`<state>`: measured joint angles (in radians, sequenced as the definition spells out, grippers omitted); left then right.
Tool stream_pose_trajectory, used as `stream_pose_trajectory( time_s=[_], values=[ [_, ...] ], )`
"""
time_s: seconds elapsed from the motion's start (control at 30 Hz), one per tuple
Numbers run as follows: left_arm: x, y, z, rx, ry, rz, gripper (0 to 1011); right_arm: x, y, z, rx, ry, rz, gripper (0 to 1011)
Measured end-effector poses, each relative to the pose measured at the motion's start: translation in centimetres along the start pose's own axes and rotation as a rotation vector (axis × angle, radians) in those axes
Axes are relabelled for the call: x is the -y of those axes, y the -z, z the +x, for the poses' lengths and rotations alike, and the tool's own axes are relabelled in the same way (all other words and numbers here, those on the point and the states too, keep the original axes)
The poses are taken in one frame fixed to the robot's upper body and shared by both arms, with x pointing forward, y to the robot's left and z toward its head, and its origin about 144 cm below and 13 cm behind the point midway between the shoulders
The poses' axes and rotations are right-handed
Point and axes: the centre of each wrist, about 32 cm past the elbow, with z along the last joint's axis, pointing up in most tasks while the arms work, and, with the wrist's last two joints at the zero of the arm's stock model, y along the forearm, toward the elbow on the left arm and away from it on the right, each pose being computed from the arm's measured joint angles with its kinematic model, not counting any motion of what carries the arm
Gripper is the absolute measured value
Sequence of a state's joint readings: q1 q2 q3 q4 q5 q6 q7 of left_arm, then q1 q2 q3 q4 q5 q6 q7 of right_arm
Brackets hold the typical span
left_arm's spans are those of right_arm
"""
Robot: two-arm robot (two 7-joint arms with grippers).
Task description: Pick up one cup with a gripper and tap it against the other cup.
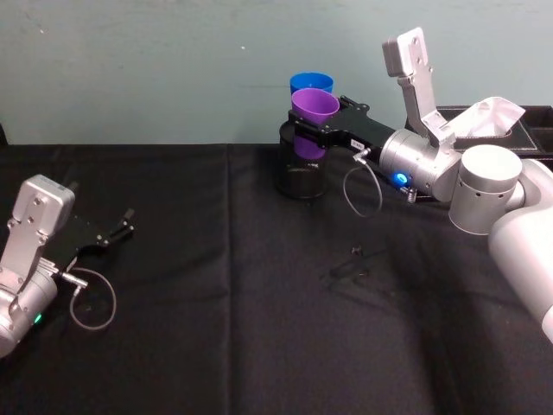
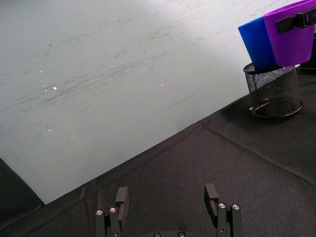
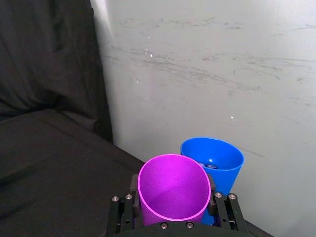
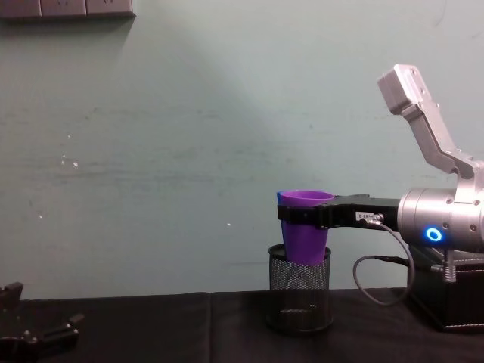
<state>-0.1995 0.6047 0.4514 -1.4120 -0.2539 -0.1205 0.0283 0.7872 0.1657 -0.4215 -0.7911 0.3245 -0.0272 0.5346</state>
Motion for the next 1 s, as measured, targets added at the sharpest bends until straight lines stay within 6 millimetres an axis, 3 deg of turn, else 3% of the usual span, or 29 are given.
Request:
stream_pose_trajectory(
  time_s=[1.0],
  values=[
    [0.00,0.00,0.00,0.000,0.000,0.000,1000,0.01,0.01,0.00,-0.001,0.001,0.000,738]
  ],
)
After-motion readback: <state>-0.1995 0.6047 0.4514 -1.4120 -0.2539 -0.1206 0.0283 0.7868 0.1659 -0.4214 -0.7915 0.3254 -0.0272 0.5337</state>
